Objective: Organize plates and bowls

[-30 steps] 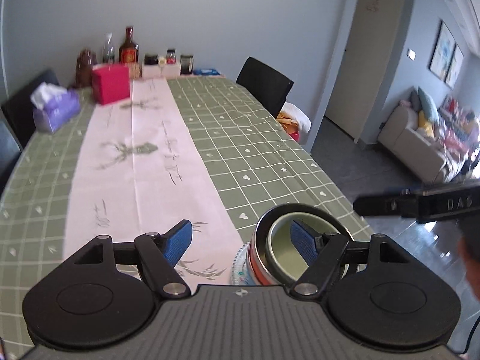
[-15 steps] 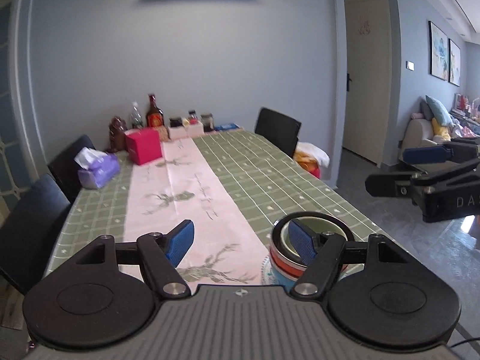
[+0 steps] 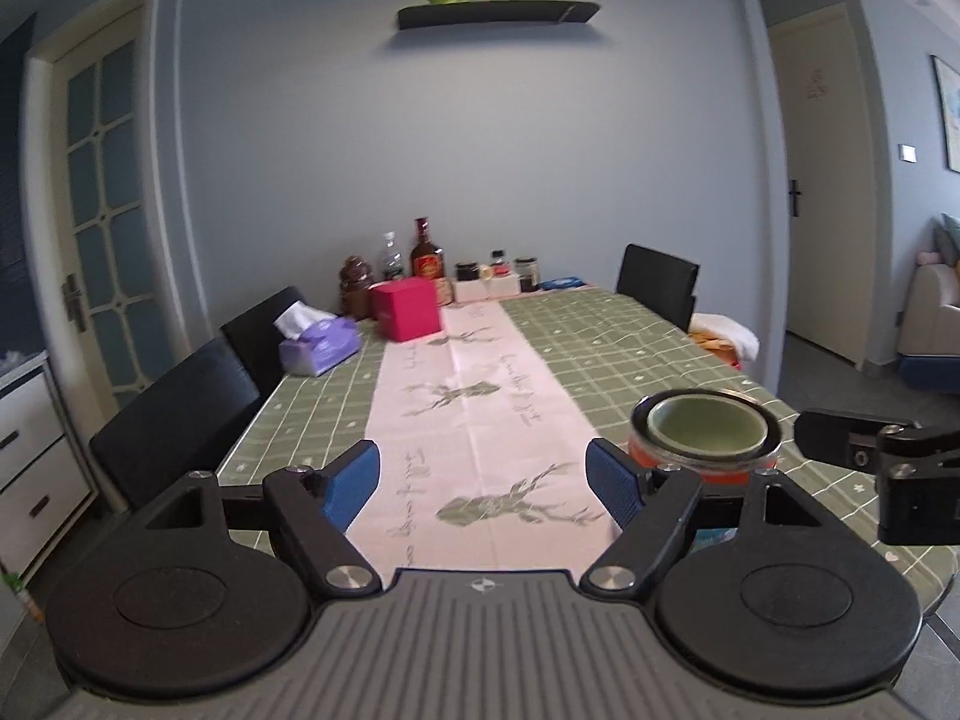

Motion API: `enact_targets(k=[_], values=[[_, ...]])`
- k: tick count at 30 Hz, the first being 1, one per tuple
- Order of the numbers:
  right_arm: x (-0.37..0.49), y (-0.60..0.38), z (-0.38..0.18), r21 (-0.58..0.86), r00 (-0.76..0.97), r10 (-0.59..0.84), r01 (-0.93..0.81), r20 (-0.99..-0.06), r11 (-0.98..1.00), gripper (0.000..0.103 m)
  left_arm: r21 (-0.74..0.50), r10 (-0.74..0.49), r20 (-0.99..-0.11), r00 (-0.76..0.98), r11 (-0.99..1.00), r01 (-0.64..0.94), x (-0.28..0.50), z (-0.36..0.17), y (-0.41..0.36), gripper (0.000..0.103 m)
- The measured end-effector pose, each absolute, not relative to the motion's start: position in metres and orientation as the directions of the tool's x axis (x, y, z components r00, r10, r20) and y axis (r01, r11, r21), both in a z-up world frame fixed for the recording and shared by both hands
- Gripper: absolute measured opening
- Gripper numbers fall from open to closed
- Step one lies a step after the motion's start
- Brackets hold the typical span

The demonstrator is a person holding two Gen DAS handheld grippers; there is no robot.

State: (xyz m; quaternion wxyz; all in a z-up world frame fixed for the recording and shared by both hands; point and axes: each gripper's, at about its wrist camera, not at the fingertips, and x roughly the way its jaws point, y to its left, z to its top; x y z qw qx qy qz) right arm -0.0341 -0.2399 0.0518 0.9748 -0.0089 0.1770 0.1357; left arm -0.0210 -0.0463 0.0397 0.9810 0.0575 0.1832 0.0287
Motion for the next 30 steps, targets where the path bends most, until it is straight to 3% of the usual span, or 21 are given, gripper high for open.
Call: enact_targets(k=[9,18,30], values=[[-0.06,-0.223,0.018,-0.016,0.928,0.179,-0.194,-0.326,0.981,0.096,0.07,0.113,-0.41,0.905,0.993,-0.092,-0.035,0.007,-0.038,0.092],[-0.042,-0.223,-0.019,0.056,0.862,0.155,-0.146,-0.482,0.988,0.097,0.078,0.137,-0.521,0.843,0.991,-0.112,-0.038,-0.03,-0.036,0.092],[-0.059,-0.225,-0.021,0.066,0.87,0.156,-0.141,-0.468,0.988,0.097,0.093,0.122,-0.497,0.859,0.992,-0.087,-0.053,-0.027,-0.046,0.092]])
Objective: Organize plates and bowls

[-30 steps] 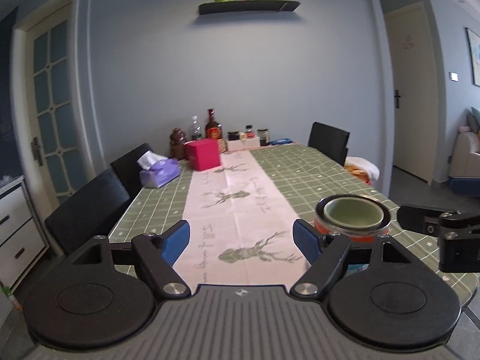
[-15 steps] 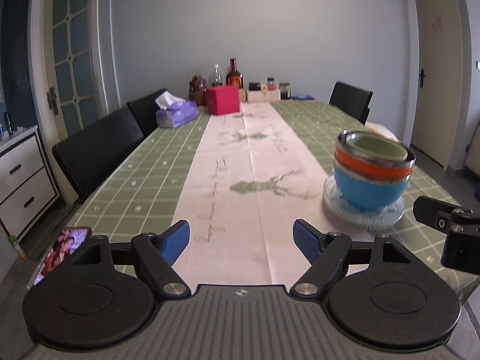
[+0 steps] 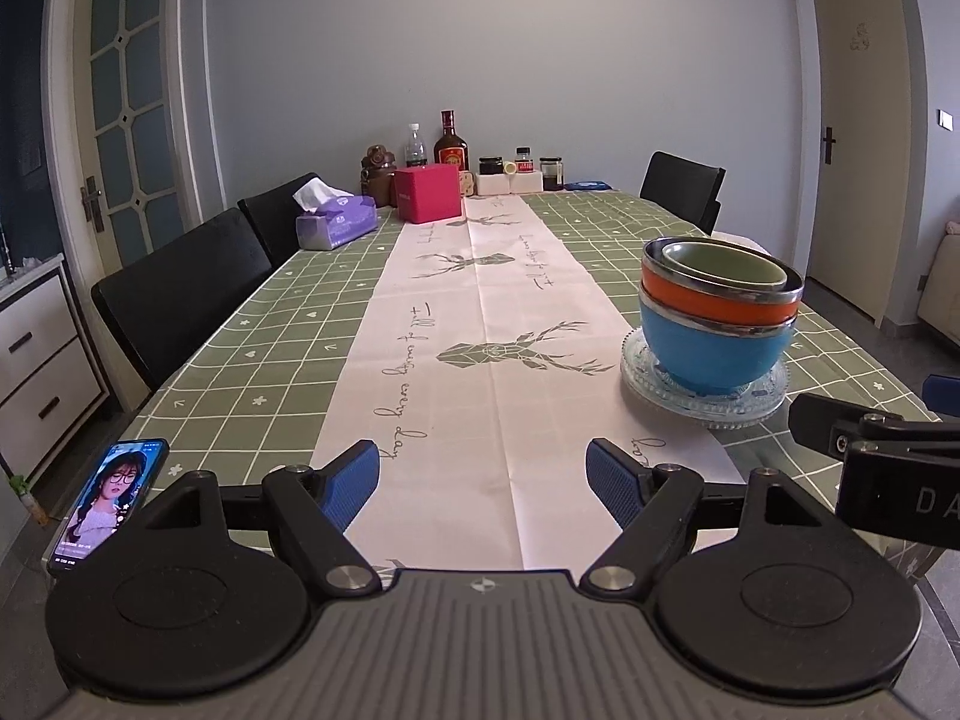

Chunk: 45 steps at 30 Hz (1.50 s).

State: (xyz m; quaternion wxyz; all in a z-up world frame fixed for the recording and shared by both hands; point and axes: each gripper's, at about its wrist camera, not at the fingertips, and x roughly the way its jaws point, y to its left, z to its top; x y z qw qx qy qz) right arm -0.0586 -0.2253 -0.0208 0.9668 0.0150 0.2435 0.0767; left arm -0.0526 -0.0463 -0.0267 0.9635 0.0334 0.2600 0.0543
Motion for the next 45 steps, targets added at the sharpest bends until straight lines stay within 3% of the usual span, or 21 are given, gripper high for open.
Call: enact_targets(k=[23,45], values=[[-0.083,-0.233,0.003,0.083,0.922,0.171,-0.151,-0.347,0.985,0.097,0.124,0.138,-0.376,0.916,0.987,-0.097,-0.071,0.002,-0.051,0.092],[-0.083,-0.229,0.006,0.068,0.921,0.187,-0.174,-0.343,0.982,0.098,0.101,0.115,-0.375,0.92,0.991,-0.083,-0.073,0.004,-0.047,0.092]])
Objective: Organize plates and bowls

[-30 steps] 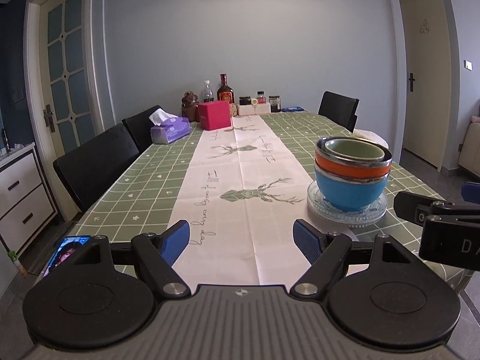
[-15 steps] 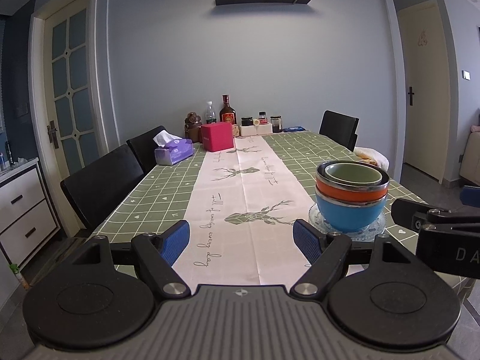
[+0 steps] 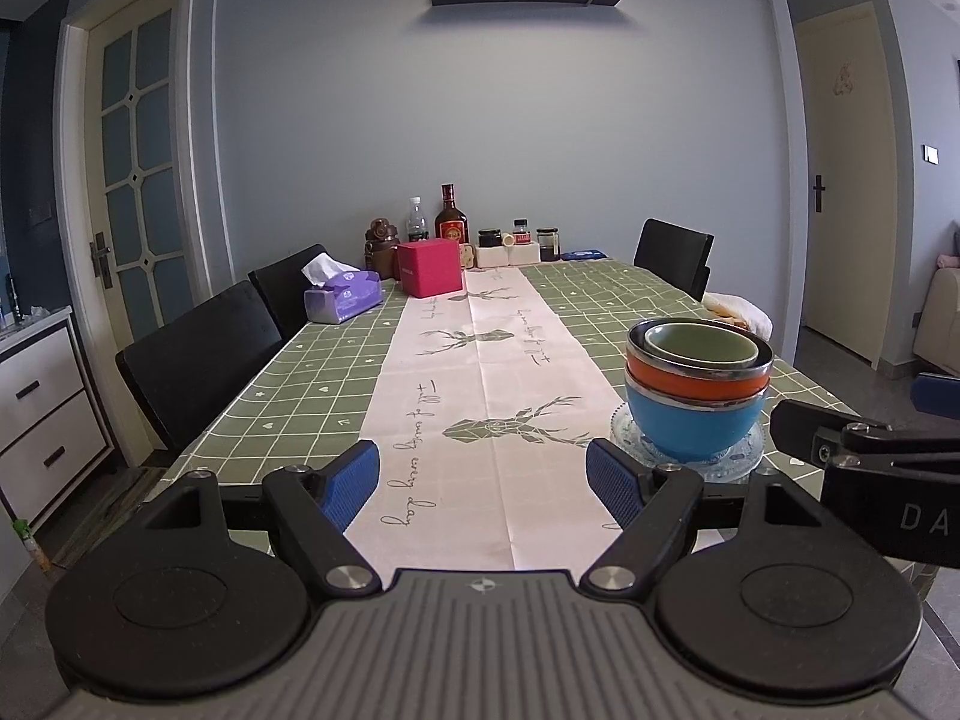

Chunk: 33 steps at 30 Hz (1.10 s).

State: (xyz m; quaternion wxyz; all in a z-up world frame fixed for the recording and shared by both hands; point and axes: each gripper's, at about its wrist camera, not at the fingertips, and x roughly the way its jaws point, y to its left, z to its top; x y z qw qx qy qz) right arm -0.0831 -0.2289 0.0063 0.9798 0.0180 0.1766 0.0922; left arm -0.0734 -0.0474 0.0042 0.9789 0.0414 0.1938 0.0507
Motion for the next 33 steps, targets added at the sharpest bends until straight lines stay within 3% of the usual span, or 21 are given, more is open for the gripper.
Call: enact_targets(k=[33], values=[[-0.0831,-0.2243,0.0,0.054,0.917,0.193,-0.186,-0.349,0.981,0.098,0.089,0.131,-0.375,0.918,0.99,-0.105,-0.0769,0.0017,-0.0453,0.092]])
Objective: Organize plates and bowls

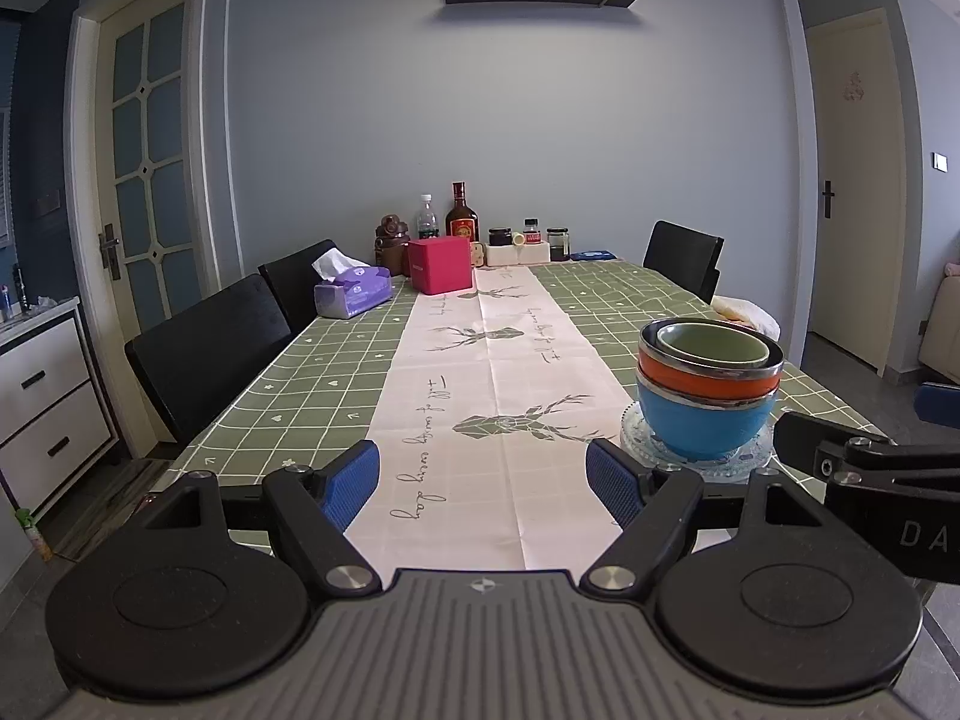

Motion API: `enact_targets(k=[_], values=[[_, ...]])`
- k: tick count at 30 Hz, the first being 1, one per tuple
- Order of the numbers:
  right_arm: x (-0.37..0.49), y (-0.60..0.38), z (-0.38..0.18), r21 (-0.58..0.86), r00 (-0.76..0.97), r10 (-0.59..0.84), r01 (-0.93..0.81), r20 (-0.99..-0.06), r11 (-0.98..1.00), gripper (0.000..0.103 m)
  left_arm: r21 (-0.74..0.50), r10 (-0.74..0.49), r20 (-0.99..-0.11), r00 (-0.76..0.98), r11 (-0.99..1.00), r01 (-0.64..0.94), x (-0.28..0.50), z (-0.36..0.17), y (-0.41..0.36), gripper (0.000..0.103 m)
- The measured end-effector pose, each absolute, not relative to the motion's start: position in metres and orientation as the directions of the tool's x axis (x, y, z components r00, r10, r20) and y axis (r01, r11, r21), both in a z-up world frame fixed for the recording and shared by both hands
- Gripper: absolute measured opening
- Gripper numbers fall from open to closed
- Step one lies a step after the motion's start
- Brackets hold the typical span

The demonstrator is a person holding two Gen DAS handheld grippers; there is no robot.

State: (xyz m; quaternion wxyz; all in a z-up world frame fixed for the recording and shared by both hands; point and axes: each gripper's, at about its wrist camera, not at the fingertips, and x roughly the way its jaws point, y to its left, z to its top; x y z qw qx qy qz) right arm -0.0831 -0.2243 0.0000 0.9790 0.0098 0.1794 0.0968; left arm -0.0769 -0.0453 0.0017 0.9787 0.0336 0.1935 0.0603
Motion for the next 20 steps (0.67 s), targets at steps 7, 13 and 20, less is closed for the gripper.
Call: enact_targets(k=[7,13,20], values=[[-0.0842,-0.2245,-0.0004,0.055,0.914,0.196,-0.189,-0.355,0.98,0.099,0.087,0.135,-0.374,0.918,0.99,-0.111,-0.0784,0.0015,-0.0447,0.092],[-0.0837,-0.224,-0.0004,0.055,0.91,0.2,-0.193,-0.362,0.98,0.099,0.085,0.138,-0.374,0.917,0.99,-0.115,-0.0786,0.0015,-0.0436,0.092],[-0.0818,-0.2239,-0.0005,0.055,0.907,0.204,-0.197,-0.368,0.979,0.099,0.082,0.14,-0.374,0.917,0.99,-0.118,-0.0785,0.0014,-0.0428,0.092]])
